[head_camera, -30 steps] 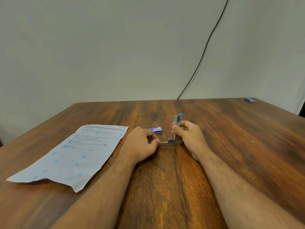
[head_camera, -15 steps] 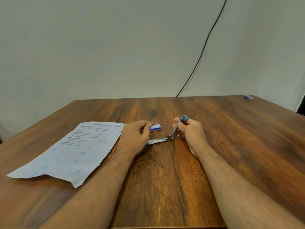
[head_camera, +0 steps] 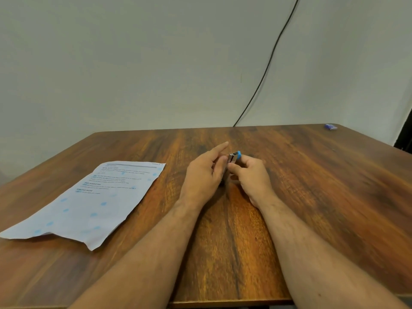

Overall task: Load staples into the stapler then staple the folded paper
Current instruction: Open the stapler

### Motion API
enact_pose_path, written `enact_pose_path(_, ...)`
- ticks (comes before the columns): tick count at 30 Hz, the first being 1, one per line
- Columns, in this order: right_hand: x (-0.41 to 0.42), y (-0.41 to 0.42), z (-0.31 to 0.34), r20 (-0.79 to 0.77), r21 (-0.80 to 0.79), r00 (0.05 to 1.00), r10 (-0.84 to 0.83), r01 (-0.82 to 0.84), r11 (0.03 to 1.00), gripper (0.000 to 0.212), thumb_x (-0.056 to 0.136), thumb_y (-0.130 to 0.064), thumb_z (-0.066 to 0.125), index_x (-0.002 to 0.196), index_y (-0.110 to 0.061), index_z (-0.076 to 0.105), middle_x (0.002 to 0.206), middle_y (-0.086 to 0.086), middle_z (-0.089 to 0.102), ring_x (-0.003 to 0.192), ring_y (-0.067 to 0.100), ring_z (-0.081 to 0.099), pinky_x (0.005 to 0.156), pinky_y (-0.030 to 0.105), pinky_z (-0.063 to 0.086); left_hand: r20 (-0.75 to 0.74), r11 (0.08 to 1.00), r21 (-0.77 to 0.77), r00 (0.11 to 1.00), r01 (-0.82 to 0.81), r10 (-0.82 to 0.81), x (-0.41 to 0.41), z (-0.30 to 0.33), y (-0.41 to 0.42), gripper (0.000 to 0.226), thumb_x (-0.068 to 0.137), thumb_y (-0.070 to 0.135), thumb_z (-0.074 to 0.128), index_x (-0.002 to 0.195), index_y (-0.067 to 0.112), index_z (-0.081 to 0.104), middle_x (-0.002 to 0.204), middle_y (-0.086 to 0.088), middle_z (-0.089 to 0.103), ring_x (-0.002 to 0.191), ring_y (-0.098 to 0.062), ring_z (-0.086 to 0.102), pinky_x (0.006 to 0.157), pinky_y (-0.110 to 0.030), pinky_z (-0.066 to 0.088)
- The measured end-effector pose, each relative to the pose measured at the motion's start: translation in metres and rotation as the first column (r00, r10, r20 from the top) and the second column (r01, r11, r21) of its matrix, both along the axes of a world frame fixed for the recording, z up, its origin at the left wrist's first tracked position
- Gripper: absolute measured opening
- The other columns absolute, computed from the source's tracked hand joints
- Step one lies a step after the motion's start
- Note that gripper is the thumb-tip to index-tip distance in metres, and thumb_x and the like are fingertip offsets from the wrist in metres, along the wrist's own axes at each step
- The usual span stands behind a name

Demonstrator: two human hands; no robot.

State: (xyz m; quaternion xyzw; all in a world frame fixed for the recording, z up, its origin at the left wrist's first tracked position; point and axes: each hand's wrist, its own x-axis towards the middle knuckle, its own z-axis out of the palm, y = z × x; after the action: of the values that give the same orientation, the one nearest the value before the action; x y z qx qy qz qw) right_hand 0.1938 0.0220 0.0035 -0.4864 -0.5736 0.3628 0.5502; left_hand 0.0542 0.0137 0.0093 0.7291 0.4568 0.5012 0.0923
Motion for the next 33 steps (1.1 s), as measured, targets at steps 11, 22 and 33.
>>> enact_pose_path(11,-0.003,0.008,-0.006,0.194,0.064,0.98,0.043,-0.057,0.996,0.022,0.094,-0.025,0.068,0.114,-0.028,0.076,0.1,-0.011,0.078,0.095,0.013,0.072,0.094,0.048,0.056,0.171,0.998,-0.064,0.985,0.026,-0.014,-0.013,-0.004,0.014,0.025,0.096,0.024,0.065,0.119,0.03,0.072,0.104,0.018,0.073,0.097,0.006,0.066,0.083,-0.009,0.051)
enact_pose_path(22,-0.003,0.002,-0.002,0.243,0.143,0.969,0.053,-0.089,0.986,0.02,0.094,-0.024,0.068,0.112,-0.026,0.077,0.095,-0.011,0.078,0.09,0.004,0.073,0.086,0.036,0.06,0.313,0.984,-0.126,0.946,0.125,-0.08,-0.02,-0.007,0.018,0.02,0.09,0.022,0.073,0.109,0.029,0.075,0.097,0.009,0.077,0.094,-0.008,0.072,0.088,-0.042,0.061)
enact_pose_path(33,-0.004,0.003,-0.006,0.265,0.146,0.964,-0.014,-0.026,0.989,0.023,0.093,-0.024,0.07,0.115,-0.024,0.077,0.102,-0.011,0.078,0.093,0.001,0.072,0.087,0.03,0.06,0.363,0.967,-0.219,0.931,0.133,-0.046,-0.021,-0.005,0.018,0.012,0.093,0.019,0.068,0.101,0.02,0.077,0.09,0.001,0.077,0.087,-0.014,0.075,0.086,-0.042,0.062)
